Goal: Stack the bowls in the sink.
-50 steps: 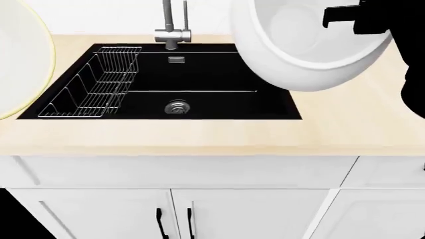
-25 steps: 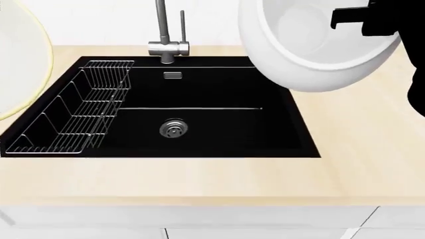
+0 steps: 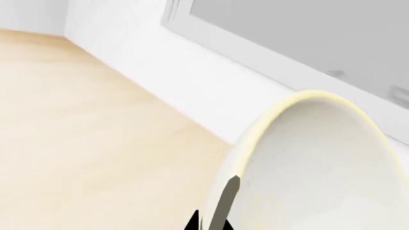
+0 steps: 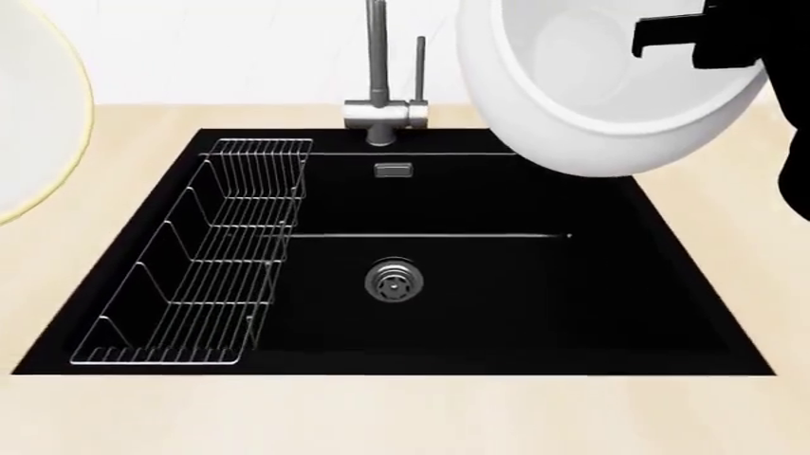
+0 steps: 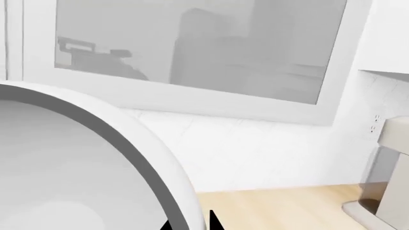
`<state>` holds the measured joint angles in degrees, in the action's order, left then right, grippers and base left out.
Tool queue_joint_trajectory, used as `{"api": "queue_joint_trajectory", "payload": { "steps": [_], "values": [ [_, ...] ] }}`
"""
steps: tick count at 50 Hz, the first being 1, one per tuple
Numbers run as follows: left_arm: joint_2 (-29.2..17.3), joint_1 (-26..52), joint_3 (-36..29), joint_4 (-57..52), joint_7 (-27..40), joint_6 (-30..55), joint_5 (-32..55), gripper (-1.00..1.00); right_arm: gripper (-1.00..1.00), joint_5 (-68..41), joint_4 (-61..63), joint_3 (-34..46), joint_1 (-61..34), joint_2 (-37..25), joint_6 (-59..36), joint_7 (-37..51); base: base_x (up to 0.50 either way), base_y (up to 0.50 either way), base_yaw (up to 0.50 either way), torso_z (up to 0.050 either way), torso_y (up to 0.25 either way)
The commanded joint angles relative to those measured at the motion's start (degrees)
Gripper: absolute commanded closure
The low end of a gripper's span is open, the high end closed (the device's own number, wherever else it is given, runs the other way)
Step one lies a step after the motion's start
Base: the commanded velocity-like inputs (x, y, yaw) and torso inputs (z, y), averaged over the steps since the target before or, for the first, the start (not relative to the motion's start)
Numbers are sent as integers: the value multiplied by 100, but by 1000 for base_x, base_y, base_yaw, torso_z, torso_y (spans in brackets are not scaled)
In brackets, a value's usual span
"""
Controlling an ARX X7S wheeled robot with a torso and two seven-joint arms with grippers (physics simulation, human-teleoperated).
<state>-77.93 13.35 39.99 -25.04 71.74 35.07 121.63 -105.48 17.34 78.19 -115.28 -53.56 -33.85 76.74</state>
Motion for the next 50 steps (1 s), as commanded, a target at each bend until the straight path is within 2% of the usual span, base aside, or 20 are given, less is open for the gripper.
{"api": "queue_joint_trajectory", "payload": {
  "steps": [1, 13, 30, 41, 50],
  "values": [
    [9, 244, -6, 33, -35, -46, -46, 100, 100, 148, -11, -143, 4, -43, 32, 49, 309, 67, 0, 0, 0],
    [28, 258, 66, 26, 7, 44, -10, 100, 100, 103, 53, -207, -24, -149, 63, 314, 49, 2, 0, 0, 3],
    [60, 279, 169, 22, 70, 160, 43, 100, 100, 79, 121, -262, -36, -274, 52, 452, 480, -44, 0, 0, 2],
    [63, 288, 160, 53, 42, 176, 19, 100, 100, 54, 123, -275, -2, -291, 50, 463, 498, -238, 0, 1, 3],
    [135, 285, 234, 74, 57, 264, -5, 100, 100, 25, 55, -241, -30, -213, -73, 461, 35, -6, 0, 0, 0]
  ]
}}
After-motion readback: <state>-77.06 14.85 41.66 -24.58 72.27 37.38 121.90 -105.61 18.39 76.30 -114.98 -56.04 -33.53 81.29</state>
